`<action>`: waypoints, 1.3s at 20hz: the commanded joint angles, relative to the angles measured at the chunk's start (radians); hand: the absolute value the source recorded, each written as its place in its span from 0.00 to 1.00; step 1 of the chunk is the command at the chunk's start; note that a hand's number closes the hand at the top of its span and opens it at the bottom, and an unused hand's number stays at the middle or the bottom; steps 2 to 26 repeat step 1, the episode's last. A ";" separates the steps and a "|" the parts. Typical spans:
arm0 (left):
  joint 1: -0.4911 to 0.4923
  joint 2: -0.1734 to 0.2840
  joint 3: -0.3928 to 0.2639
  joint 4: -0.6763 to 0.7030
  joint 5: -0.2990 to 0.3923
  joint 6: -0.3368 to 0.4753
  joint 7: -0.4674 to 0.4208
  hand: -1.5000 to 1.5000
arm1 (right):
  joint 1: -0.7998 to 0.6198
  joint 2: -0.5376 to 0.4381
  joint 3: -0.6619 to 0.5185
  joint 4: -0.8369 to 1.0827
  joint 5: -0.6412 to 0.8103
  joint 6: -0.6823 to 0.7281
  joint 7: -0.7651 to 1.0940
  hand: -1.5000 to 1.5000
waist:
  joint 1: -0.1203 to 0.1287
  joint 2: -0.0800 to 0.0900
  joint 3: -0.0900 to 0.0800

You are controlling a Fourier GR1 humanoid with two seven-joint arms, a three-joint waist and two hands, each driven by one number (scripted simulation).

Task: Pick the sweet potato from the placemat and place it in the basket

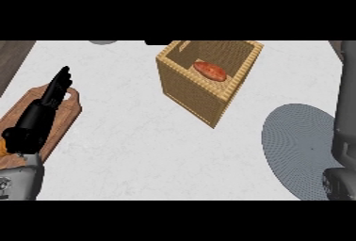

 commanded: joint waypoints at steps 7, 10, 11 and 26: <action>-0.003 -0.001 0.012 0.033 -0.010 0.015 -0.032 0.50 | 0.102 -0.055 -0.058 -0.127 -0.026 -0.032 0.009 0.00 | -0.010 -0.001 0.000; -0.003 -0.001 0.012 0.033 -0.010 0.015 -0.032 0.50 | 0.102 -0.055 -0.058 -0.127 -0.026 -0.032 0.009 0.00 | -0.010 -0.001 0.000; -0.003 -0.001 0.012 0.033 -0.010 0.015 -0.032 0.50 | 0.102 -0.055 -0.058 -0.127 -0.026 -0.032 0.009 0.00 | -0.010 -0.001 0.000; -0.003 -0.001 0.012 0.033 -0.010 0.015 -0.032 0.50 | 0.102 -0.055 -0.058 -0.127 -0.026 -0.032 0.009 0.00 | -0.010 -0.001 0.000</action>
